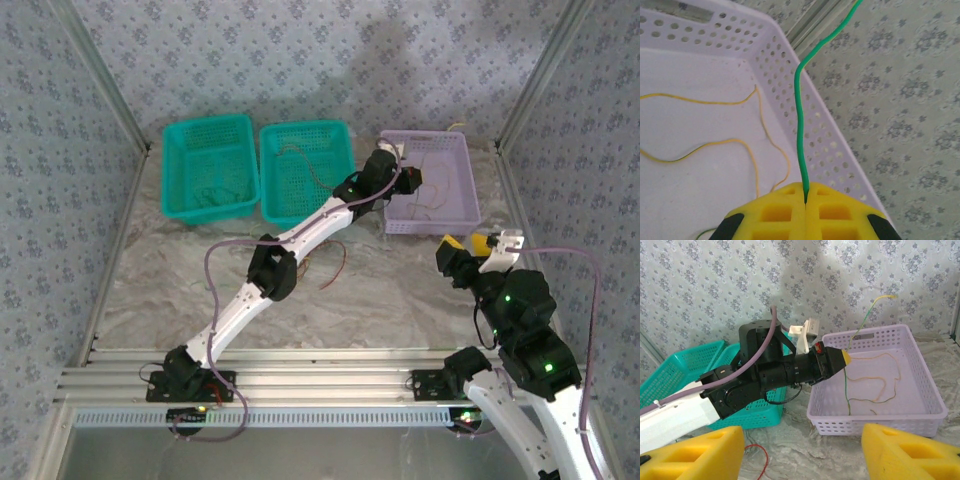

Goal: Untangle the cables

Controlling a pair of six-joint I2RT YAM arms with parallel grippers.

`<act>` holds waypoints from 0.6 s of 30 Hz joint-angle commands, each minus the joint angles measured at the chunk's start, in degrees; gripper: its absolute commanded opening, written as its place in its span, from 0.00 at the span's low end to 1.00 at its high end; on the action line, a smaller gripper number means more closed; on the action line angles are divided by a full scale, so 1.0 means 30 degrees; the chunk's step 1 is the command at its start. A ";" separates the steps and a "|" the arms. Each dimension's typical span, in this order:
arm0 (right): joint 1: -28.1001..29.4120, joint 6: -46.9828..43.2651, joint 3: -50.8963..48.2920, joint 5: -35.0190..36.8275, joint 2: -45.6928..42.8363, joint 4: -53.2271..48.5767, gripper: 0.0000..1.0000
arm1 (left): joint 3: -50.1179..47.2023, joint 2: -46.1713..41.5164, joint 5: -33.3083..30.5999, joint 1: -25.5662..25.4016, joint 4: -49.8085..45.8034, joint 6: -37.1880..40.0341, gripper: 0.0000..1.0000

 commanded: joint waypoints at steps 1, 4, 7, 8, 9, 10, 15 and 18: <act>0.0123 -0.0121 -0.0082 0.0016 -0.0044 -0.0211 0.65 | 0.0008 0.0221 -0.0437 -0.0190 -0.0939 0.0748 0.00; 0.0124 -0.0101 -0.0060 -0.0013 0.0088 -0.0241 0.65 | 0.0008 0.0216 -0.0620 -0.0189 -0.1604 0.1070 0.00; 0.0125 -0.0035 -0.0060 -0.0068 0.0244 -0.0243 0.66 | -0.0009 0.0253 -0.0731 -0.0173 -0.2222 0.1331 0.06; 0.0131 -0.0033 -0.0061 -0.0094 0.0321 -0.0241 0.66 | -0.0013 0.0238 -0.0731 -0.0181 -0.2367 0.1387 0.08; 0.0132 -0.0034 -0.0019 -0.0156 0.0391 -0.0247 0.66 | 0.0018 0.0248 -0.0731 -0.0208 -0.2502 0.1455 0.09; 0.0125 -0.0048 -0.0039 -0.0189 0.0441 -0.0223 0.66 | 0.0014 0.0241 -0.0757 -0.0218 -0.2596 0.1532 0.12; 0.0125 -0.0034 -0.0044 -0.0218 0.0544 -0.0157 0.66 | 0.0007 0.0283 -0.0876 -0.0266 -0.3014 0.1919 0.19; 0.0125 -0.0055 -0.0059 -0.0218 0.0570 -0.0186 0.66 | -0.0002 0.0399 -0.0907 -0.0300 -0.3249 0.1974 0.22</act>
